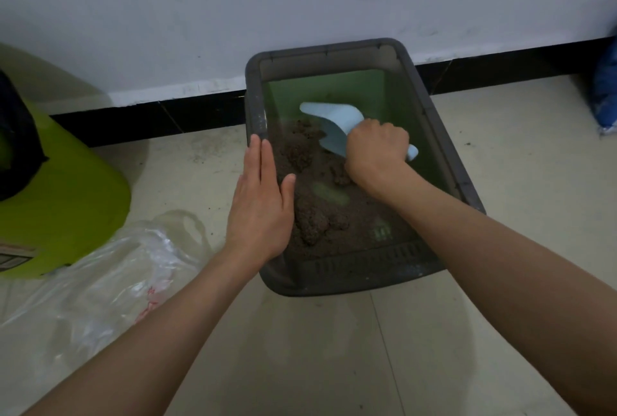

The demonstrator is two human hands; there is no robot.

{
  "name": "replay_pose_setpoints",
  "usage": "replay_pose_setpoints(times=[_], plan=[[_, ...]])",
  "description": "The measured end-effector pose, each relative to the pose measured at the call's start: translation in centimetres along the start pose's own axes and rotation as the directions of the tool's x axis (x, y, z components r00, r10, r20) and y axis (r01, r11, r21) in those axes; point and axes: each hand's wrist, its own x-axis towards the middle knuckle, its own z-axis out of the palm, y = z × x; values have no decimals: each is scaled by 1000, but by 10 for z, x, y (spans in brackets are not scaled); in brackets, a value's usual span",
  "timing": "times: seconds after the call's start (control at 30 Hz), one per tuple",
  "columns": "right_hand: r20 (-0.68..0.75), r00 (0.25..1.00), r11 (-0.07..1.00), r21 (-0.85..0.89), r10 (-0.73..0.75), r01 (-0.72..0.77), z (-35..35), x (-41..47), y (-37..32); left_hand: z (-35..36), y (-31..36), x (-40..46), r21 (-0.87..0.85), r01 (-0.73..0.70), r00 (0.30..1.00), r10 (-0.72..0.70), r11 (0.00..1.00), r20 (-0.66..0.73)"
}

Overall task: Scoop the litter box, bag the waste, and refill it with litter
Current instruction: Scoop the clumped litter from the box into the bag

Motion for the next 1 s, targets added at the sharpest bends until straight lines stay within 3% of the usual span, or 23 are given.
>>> replay_pose_setpoints(times=[0.3,0.43,0.53,0.63,0.77,1.0], plan=[[97,992,996,52,-79,74,16,1,1,1,-1,1,-14,1,1000,-1,1000,-4],[265,956,955,292,-128,47,24,7,4,2,-1,1,-2,3,1000,-3,1000,-10],[396,911,835,535,-115,-127,42,17,0,3,-1,1,-1,2,1000,-2,1000,-13],[421,903,705,666,-88,-242,59,16,-3,3,-1,1,-12,-9,1000,9,1000,-16],[489,867,441,800,-89,-406,81,4,0,2,-1,1,-14,-5,1000,5,1000,-15],[389,921,143,913,-20,-382,82,-16,14,1,0,1,-12,5,1000,-5,1000,-16]])
